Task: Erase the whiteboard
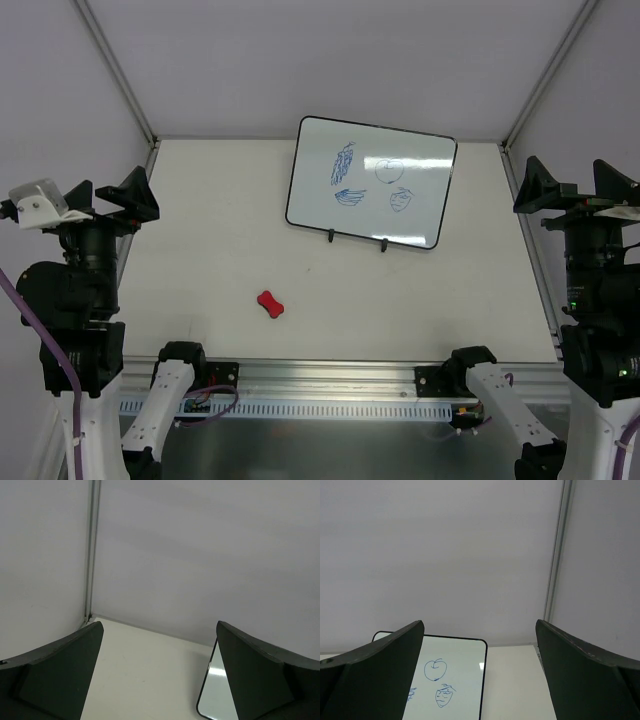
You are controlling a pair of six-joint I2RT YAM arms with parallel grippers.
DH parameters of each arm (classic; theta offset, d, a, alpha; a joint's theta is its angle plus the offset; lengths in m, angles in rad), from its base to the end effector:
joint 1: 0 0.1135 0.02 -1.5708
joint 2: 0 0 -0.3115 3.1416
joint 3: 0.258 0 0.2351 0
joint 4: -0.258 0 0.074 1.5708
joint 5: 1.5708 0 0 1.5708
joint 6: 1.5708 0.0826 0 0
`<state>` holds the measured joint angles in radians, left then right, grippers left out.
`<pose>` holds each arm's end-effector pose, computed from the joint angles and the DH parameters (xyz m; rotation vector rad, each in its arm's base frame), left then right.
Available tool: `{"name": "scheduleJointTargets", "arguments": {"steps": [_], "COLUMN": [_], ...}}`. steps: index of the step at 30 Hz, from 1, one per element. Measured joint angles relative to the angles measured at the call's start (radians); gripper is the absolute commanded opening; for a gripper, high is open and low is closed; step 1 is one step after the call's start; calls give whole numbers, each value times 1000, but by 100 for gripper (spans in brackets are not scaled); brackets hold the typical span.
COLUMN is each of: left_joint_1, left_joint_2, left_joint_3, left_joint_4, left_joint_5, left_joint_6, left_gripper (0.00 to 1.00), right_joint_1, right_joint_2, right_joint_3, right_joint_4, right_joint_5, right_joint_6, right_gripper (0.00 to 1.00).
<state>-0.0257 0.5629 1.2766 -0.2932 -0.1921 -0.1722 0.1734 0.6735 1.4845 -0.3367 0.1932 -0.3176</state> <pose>0.0311 0.0150 0.5372 -0.2538 1.1306 -0.0648 0.0299 -0.0109 0.5847 -0.0976 1.1046 -0.2350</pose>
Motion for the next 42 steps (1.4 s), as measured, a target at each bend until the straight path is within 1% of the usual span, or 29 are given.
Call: {"name": "scheduleJointTargets", "arguments": {"steps": [11,18,28,34,35,36,38,39,42], "left_joint_1": [0,0,0,0,0,0,0,0,0], "left_joint_2": [27,40,81,93,93,93,93,93,101], "left_joint_3": [-15,-72,-222,-306,-317,-326,-344,-352,-369], "left_joint_4": [-5,-12,-29,-40,-43,-43,-42,-43,-43], "left_joint_5": [10,45,141,186,192,194,207,214,225], "left_joint_6": [-30,-68,-133,-170,-179,-183,-192,-198,-215], "left_gripper": [99,99,99,99,99,99,99,99,99], "right_joint_1": [0,0,0,0,0,0,7,19,115], "right_joint_2": [18,107,231,308,317,325,338,344,369], "right_joint_3": [-39,-119,-327,-454,-482,-506,-560,-584,-636], "right_joint_4": [3,1,-36,-28,-26,-25,-19,-14,6], "right_joint_5": [0,4,52,-7,-15,-18,-14,4,84], "right_joint_6": [41,79,174,186,198,208,241,262,328], "right_gripper": [99,99,99,99,98,93,88,81,76]}}
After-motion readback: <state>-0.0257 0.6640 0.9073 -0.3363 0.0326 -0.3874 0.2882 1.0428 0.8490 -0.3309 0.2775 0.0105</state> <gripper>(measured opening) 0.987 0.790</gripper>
